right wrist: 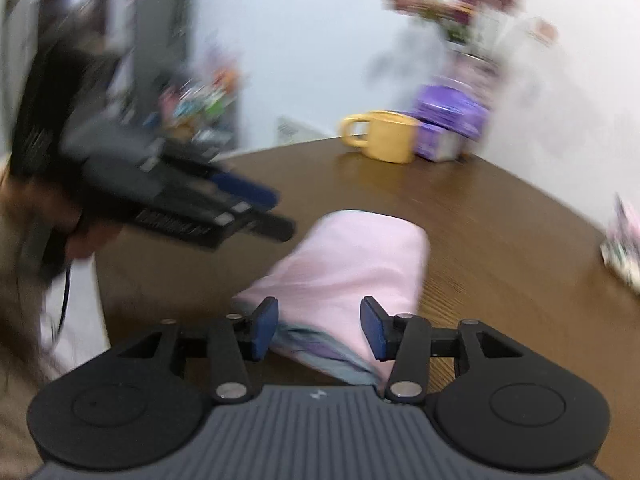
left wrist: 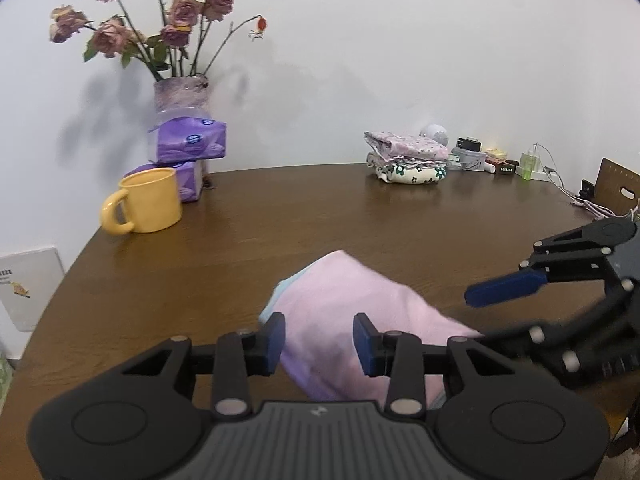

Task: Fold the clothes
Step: 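Lower the folded end onto the towel and open the right gripper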

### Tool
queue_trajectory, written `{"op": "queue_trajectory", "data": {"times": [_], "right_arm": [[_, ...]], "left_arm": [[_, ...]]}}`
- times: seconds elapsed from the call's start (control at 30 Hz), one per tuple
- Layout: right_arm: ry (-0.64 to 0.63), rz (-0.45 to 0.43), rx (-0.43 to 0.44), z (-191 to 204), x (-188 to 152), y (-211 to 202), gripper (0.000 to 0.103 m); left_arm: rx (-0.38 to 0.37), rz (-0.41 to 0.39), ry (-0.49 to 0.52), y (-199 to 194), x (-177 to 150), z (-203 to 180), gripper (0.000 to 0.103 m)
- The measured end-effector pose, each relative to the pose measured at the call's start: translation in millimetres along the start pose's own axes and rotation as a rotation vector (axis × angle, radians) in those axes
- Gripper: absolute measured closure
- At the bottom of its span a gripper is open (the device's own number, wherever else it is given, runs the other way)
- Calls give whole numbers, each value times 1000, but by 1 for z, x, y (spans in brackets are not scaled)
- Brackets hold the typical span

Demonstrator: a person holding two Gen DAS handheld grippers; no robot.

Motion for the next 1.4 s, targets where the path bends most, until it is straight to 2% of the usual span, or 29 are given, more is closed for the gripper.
{"op": "queue_trajectory", "data": {"times": [0.1, 0.2, 0.3, 0.4, 0.47, 0.57, 0.73, 0.83, 0.9, 1.1, 1.37, 1.4], "right_arm": [[140, -15, -44, -29, -6, 5, 58], [193, 9, -24, -37, -15, 12, 58], [188, 23, -5, -33, -25, 9, 58], [192, -1, -2, -33, -34, -6, 58], [175, -12, -15, -32, -38, -15, 58], [123, -12, -43, -27, -44, -18, 59], [108, -24, -45, -23, -49, -13, 65], [97, -18, -56, -22, -51, -8, 65], [114, -8, -47, -23, -54, -5, 69], [168, -26, -46, -28, -52, -4, 70], [178, -24, -58, -26, -52, -1, 70], [182, -21, -56, -26, -53, 0, 73]], "left_arm": [[10, 21, 6, 16, -1, -5, 67], [43, 59, 3, 31, -7, -2, 67], [57, 77, -55, 34, -11, 8, 67], [66, 25, -88, 16, -6, 13, 66], [61, -8, -75, 0, -6, 8, 61], [36, -27, -4, -20, -16, -13, 61], [35, -18, 16, -35, -40, -42, 61], [80, -10, 41, -35, -52, -50, 62], [115, -15, 57, -33, -55, -55, 62], [185, -3, 65, -23, -60, -61, 64], [200, -8, -55, -27, -61, -50, 69], [198, -11, -67, -28, -61, -49, 70]]}}
Point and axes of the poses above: each gripper's, at about its wrist camera, not at the fingertips, and y roughly the way its jaws point, z to its left, x to its top, the point moved 7 cm from there along y, roughly the way its jaws point, and after that the axes turned 7 degrees about -y, right-handed, at the moved point
